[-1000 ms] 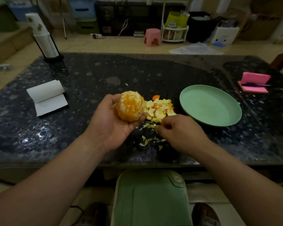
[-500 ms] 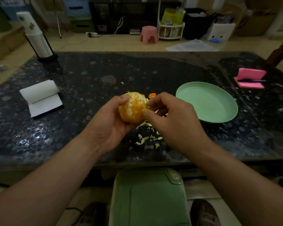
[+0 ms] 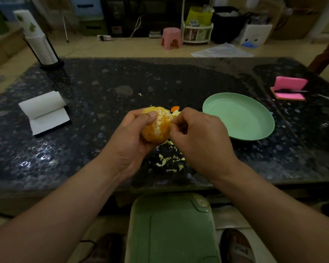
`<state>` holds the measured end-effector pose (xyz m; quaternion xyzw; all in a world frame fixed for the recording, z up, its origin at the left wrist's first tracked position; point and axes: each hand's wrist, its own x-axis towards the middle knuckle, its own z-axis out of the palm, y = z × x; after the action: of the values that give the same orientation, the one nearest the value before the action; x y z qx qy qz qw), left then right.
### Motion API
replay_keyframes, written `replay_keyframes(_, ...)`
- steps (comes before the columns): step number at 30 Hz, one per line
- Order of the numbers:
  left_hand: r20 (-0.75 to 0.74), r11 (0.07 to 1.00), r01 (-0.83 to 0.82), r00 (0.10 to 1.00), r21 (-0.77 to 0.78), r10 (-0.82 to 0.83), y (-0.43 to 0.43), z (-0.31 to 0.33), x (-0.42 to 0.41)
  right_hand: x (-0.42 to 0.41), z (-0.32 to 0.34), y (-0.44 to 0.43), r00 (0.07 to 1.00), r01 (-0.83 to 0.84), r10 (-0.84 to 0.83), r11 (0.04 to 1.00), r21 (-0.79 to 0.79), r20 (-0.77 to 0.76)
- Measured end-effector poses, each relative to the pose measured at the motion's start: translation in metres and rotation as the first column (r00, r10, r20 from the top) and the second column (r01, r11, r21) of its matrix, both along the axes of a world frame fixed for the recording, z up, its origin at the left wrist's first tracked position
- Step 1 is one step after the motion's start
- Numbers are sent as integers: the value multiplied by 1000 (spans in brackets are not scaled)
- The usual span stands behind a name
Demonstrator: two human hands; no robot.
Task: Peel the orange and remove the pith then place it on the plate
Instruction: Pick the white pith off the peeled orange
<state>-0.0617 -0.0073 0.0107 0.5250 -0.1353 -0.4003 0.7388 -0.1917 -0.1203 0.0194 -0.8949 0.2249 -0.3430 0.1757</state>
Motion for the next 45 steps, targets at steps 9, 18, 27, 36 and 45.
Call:
replay_keyframes(9, -47, 999, 30, 998, -26, -31, 3, 9, -4, 1, 5, 0, 999, 11, -10, 999, -33, 37)
replay_keyframes(18, -87, 989, 133, 986, -70, -139, 6, 13, 2, -9, 10, -12, 993, -113, 107, 966, 234, 40)
replay_keyframes(27, -46, 987, 131, 990, -89, -135, 8, 8, 9, -12, 12, -13, 987, -160, 144, 942, 293, 77)
replay_keyframes(36, 53, 983, 183, 982, -32, -181, 7, 6, 11, -18, 17, -25, 968, -249, 239, 894, 374, 72)
replay_keyframes(45, 133, 983, 186, 974, -13, -182, 4, 6, 8, -19, 19, -23, 973, -232, 220, 896, 378, 76)
